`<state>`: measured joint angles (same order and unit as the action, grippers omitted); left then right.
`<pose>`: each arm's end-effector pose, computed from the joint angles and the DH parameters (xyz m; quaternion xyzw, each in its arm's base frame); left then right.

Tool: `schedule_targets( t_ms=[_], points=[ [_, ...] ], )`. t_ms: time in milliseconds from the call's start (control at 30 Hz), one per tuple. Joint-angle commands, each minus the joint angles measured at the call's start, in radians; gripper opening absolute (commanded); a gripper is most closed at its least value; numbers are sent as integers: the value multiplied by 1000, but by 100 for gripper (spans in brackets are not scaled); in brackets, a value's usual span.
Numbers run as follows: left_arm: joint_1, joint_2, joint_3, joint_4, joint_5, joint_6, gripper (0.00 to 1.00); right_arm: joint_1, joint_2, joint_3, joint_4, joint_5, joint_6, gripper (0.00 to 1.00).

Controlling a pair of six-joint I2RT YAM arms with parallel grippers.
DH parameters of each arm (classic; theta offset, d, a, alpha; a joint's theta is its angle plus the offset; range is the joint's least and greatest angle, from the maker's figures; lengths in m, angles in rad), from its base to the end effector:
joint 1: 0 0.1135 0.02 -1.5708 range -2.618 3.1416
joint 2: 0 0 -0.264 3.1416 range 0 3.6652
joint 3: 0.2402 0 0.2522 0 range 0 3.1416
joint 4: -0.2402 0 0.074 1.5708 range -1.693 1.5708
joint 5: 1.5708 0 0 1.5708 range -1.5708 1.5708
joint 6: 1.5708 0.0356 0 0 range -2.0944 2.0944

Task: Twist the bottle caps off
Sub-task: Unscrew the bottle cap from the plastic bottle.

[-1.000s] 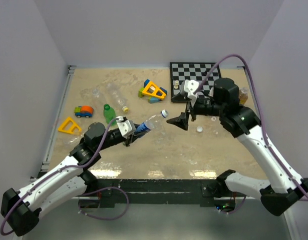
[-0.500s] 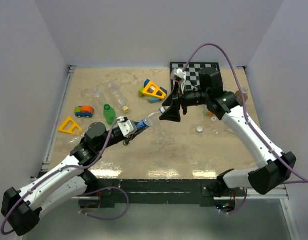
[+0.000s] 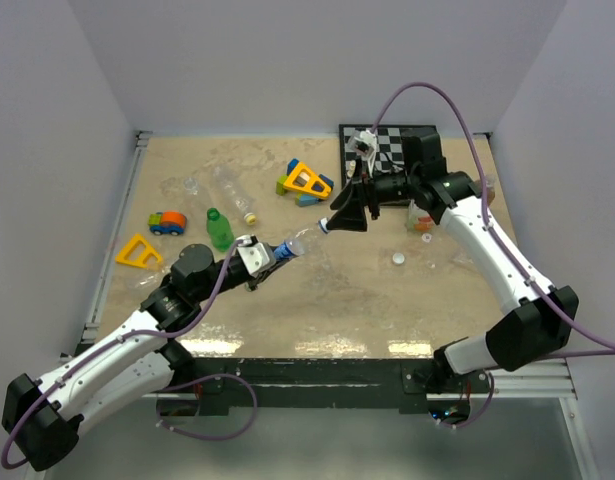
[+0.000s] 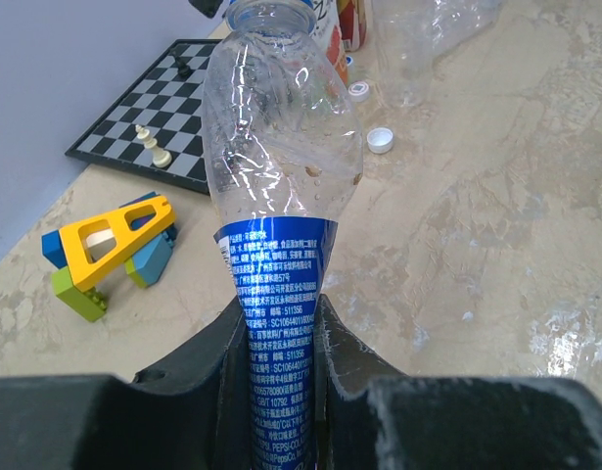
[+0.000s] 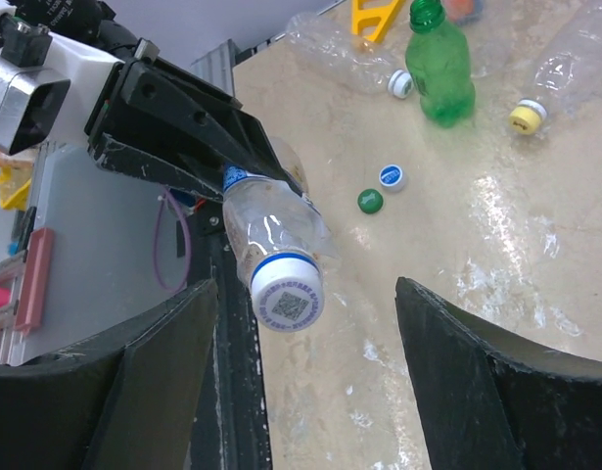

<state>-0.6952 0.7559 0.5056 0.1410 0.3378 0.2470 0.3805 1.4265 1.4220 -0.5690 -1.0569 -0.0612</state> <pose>0.1361 -0.1289 0.2803 0.4332 0.6032 -0.2683 0.6137 0.2709 0.1417 0.3840 -0.4014 0.6872 0.5028 0.3374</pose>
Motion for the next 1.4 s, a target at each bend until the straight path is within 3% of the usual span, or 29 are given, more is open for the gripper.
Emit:
schedule_targets(
  t_ms=[0,500,833,967,1033,1167,1267,1300,1367],
  points=[
    [-4,-15,16,45,29,12,0,27,9,3,4,-32,0,76],
    [-3,-36,8,52,-9,15,0,58,5,-5,-23,-34,-22,60],
    [-3,-66,-4,68,-66,29,0,103,-6,17,-121,-29,-175,23],
    [-3,-67,1,43,-54,80,0,139,-17,31,-213,0,-349,15],
    [-3,-70,1,28,-30,112,0,152,-14,52,-297,-3,-501,5],
    [-3,-79,1,11,21,156,0,158,-9,87,-446,-18,-760,2],
    [-3,-78,13,-21,55,182,0,159,-5,109,-602,-9,-1048,1],
    [-3,-73,23,-40,70,201,0,159,-12,101,-624,-6,-1180,0],
    [-3,-67,42,-75,87,218,0,162,-49,52,-605,32,-1274,0]
  ],
)
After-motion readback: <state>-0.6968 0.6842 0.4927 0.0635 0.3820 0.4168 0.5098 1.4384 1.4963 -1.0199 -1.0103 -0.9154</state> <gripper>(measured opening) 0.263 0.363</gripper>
